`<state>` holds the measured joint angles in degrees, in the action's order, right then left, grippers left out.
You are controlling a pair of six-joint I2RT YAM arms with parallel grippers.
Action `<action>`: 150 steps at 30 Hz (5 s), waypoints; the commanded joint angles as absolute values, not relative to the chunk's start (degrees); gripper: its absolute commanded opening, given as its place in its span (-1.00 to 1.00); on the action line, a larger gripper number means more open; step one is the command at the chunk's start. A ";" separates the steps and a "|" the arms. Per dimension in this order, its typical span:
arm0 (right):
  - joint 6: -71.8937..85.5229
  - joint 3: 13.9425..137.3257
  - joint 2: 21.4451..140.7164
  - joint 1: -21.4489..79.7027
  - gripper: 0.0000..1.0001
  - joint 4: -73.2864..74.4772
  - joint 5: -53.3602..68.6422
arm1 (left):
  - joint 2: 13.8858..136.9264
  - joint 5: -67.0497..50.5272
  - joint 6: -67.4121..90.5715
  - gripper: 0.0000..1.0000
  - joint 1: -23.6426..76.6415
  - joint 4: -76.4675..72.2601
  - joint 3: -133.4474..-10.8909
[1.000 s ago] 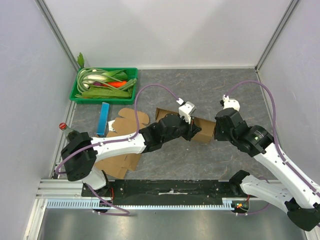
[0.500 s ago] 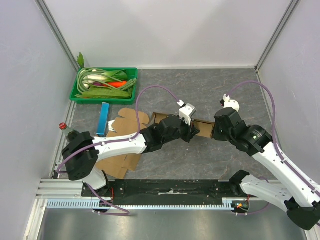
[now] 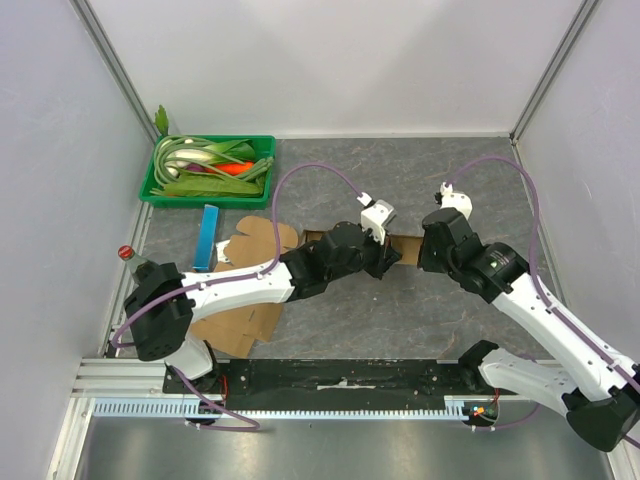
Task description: Fold the paper box
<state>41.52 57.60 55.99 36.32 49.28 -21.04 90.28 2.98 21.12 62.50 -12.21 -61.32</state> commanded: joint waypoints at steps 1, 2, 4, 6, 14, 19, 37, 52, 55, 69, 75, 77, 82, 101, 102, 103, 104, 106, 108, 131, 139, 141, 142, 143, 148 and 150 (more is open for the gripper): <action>41.48 58.18 56.95 35.16 -1.00 49.04 -20.22 | 90.79 3.17 19.60 -0.88 61.18 -11.69 -63.81; 41.40 58.18 57.21 34.98 -1.00 49.04 -20.13 | 90.70 2.90 19.95 -0.87 60.91 -11.60 -63.81; 41.05 58.18 57.48 34.19 -1.00 48.87 -20.13 | 90.00 2.03 20.39 -0.87 60.21 -11.69 -63.46; 40.78 58.36 58.71 33.32 -1.00 48.69 -18.90 | 88.69 1.32 20.65 -0.86 59.51 -11.08 -63.63; 39.11 61.96 62.75 31.91 -1.00 47.46 -16.17 | 77.27 -11.50 17.32 -0.35 57.39 -9.49 -60.21; 38.14 59.25 62.94 31.38 -1.00 45.44 -14.59 | 66.29 -9.94 15.56 -0.04 56.25 -6.34 -51.96; 39.20 65.91 60.91 30.32 -1.00 48.07 -10.82 | 43.34 -1.21 32.87 0.27 35.16 4.75 -38.15; 33.23 67.15 64.68 21.19 -1.00 49.22 -1.68 | 63.09 -9.83 23.65 0.43 29.98 17.05 -59.32; 32.17 67.41 66.00 18.38 -1.00 48.25 1.48 | 66.18 -12.13 22.24 0.40 29.00 16.18 -62.22; 26.63 72.33 75.40 12.22 -1.00 47.28 6.59 | 75.06 -18.80 21.80 0.42 27.60 16.79 -69.61; 25.40 74.18 78.22 12.04 -1.00 46.32 7.56 | 76.55 -15.84 20.05 0.41 27.60 19.42 -70.75; 25.31 74.53 78.66 12.04 -1.00 46.06 7.91 | 77.43 -14.25 18.12 0.33 27.51 21.69 -73.11; 24.96 74.62 79.45 12.04 -1.00 45.70 8.35 | 81.20 -8.19 12.84 0.25 27.60 27.59 -77.51; 17.67 77.78 82.88 12.13 -1.00 48.07 5.28 | 93.25 -12.92 11.77 -0.73 27.60 32.17 -84.64; 16.27 77.87 83.05 12.13 -1.00 48.51 4.66 | 93.16 -13.09 11.95 -0.74 27.60 31.99 -84.46; 15.39 77.96 83.14 12.13 -1.00 49.21 4.22 | 93.25 -13.10 12.04 -0.75 27.60 31.73 -84.46; 14.68 78.48 83.41 12.13 -1.00 49.83 2.74 | 93.34 -13.27 12.13 -0.77 27.60 31.73 -84.55; 12.75 78.57 83.93 12.13 -1.00 50.19 2.55 | 93.43 -13.10 12.13 -0.78 27.60 31.64 -84.73; 11.96 78.75 83.85 12.39 -1.00 50.18 1.50 | 93.43 -13.27 12.13 -0.80 27.60 31.64 -84.81; 10.19 80.60 83.94 15.73 -1.00 49.58 -4.39 | 94.48 -13.53 12.48 -0.85 27.60 32.25 -84.20; 17.84 73.92 79.37 17.05 -1.00 43.24 -4.40 | 94.04 -19.95 17.31 -0.72 26.89 34.63 -89.56; 17.84 74.26 79.54 17.14 -1.00 43.42 -4.05 | 93.96 -20.04 16.97 -0.72 26.89 34.72 -89.47; 17.84 74.27 79.54 17.23 -1.00 43.50 -4.04 | 93.87 -20.13 16.96 -0.85 26.89 34.72 -89.39; 17.75 74.27 79.54 17.31 -1.00 43.42 -3.96 | 93.69 -20.21 16.88 -0.89 26.89 34.72 -88.86; 18.63 74.53 79.72 18.10 -1.00 43.15 -4.83 | 93.95 -16.88 18.54 -0.96 26.98 34.72 -87.28; 19.25 74.53 80.07 18.98 -1.00 43.07 -5.71 | 94.13 -14.17 21.00 -0.96 26.98 34.54 -86.57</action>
<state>17.63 75.33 79.68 17.52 43.13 -4.40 94.13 -15.64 15.88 26.74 35.20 -86.70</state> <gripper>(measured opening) 0.010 0.039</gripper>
